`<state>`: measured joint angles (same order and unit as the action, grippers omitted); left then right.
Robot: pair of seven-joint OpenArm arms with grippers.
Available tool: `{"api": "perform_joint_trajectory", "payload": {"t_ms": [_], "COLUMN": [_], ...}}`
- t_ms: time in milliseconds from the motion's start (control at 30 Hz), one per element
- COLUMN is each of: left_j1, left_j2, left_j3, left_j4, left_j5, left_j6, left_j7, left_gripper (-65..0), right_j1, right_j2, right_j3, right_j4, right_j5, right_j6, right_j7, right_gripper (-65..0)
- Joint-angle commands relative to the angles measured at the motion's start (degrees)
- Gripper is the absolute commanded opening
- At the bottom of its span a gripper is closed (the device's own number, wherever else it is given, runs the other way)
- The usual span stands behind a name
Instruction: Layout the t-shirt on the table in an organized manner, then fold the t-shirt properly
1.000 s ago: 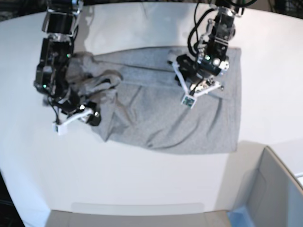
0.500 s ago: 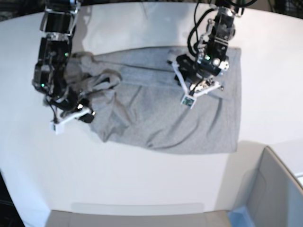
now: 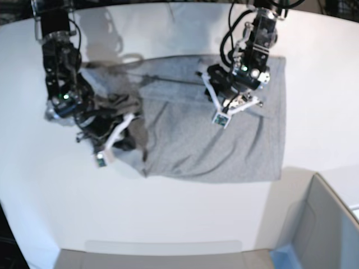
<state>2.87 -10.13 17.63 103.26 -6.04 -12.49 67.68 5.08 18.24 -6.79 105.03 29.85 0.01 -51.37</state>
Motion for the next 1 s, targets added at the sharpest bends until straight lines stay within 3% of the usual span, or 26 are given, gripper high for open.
{"api": "perform_joint_trajectory", "payload": {"t_ms": [0, 67, 133, 300, 400, 467, 567, 667, 733, 867, 967], "left_j1": [-0.72, -0.72, -0.72, -0.72, -0.72, -0.72, -0.72, -0.72, -0.72, -0.37, -0.28], "left_j2": [0.06, 0.06, 0.15, 0.15, 0.15, 0.15, 0.15, 0.15, 0.15, 0.15, 0.15], "left_j3": [-0.09, -0.09, -0.09, -0.09, -0.09, -0.09, -0.09, -0.09, 0.0, 0.0, 0.0], "left_j4": [1.04, 1.04, 1.04, 1.04, 0.96, 0.96, 0.96, 0.96, 0.96, 0.96, 0.96], "left_j5": [0.11, 0.11, 0.11, 0.11, 0.11, 0.11, 0.11, 0.11, 0.11, 0.11, 0.11], "left_j6": [0.05, 0.05, 0.05, 0.05, 0.05, 0.05, 0.05, 0.05, 0.05, 0.05, 0.05], "left_j7": [-0.65, -0.65, -0.65, -0.65, -0.65, -0.65, -0.65, -0.65, -0.65, -0.65, -0.65], "left_gripper": [-43.2, -43.2, -43.2, -43.2, -43.2, -43.2, -43.2, -43.2, -43.2, -43.2, -43.2], "right_j1": [1.29, 1.56, 1.38, -0.47, -0.91, -2.66, -3.72, -3.81, -3.46, -1.52, -0.03], "right_j2": [0.79, 0.88, 0.27, -3.95, -5.62, -5.71, -5.71, -7.65, -11.43, -21.45, -21.71], "right_j3": [-3.81, -11.98, -16.11, -17.52, -17.7, -17.61, -16.29, -8.73, -1.52, 20.28, 26.61], "right_j4": [2.26, 2.79, 2.35, 0.77, 1.03, 3.32, 7.98, 10.61, 10.53, 9.12, 6.22], "right_j5": [-2.29, -9.49, -16.97, -28.48, -31.21, -32.53, -33.49, -32.61, -30.5, -19.78, -10.37], "right_j6": [0.47, 0.38, 0.21, 0.38, -0.05, -0.05, -0.05, -0.14, -0.67, -1.64, -1.9], "right_j7": [1.4, 1.31, 1.05, -1.06, -5.11, -4.23, -2.38, -2.12, -2.12, -3.0, -9.24], "right_gripper": [-65.0, -65.0, -65.0, -65.0, -49.9, -40.1, -32.2, -30.4, -30.4, -30.5, -30.5]}}
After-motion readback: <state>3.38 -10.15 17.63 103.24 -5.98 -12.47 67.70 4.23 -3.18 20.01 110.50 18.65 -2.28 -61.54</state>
